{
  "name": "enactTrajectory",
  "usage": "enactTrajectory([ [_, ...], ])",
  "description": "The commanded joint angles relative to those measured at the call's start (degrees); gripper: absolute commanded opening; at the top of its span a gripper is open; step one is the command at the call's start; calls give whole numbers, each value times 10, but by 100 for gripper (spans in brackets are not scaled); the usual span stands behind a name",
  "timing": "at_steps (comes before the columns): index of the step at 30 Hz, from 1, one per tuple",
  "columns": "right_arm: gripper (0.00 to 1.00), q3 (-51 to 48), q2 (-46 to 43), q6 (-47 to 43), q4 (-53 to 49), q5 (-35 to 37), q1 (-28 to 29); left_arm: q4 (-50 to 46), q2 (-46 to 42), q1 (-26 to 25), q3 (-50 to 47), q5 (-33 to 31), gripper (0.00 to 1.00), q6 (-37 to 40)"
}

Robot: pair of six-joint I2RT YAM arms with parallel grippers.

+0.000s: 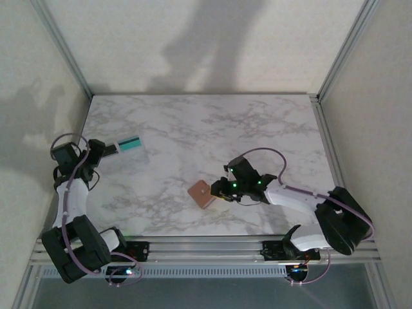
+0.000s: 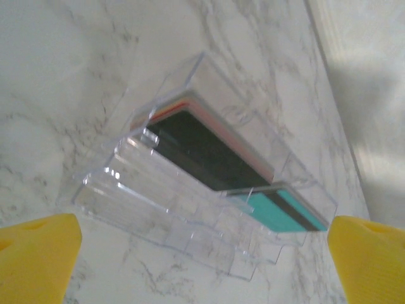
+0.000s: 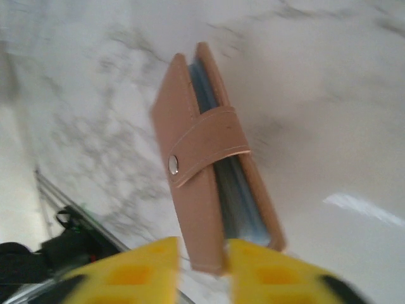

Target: Put the credit cards into the card holder

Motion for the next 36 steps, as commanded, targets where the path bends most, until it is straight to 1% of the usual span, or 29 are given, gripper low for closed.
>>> enactTrajectory([
  [1,41,0,-50,-39,-89,49,4,10,4,4,20,-23,100,-5],
  [2,45,15,-61,-61,-110,68,3,14,16,4,27,-20,100,-2],
  [4,49,57,-67,-104,-141,102,4,8,48,4,53,-17,100,16],
  [7,54,124,-30,-157,-134,117,4,-22,102,4,102,-47,100,39],
  [9,57,166,16,-176,-92,100,3,-28,130,5,127,-52,100,46],
  [11,64,218,87,-186,-44,72,4,-36,155,6,149,-65,100,40],
  [14,68,300,193,-175,22,47,6,-46,202,4,188,-54,100,44],
  [16,68,359,257,-181,45,44,12,-56,233,4,210,-47,100,47],
  [22,66,544,423,-255,31,48,40,-86,312,-4,261,0,100,73],
  [25,65,624,490,-290,16,73,57,-87,332,-13,266,9,100,77],
  [28,65,707,555,-298,-11,91,66,-72,339,-22,254,23,100,68],
  [33,66,809,633,-302,-37,94,71,-49,342,-52,226,65,100,59],
  [36,66,825,645,-304,-45,95,71,-41,340,-78,211,75,100,61],
])
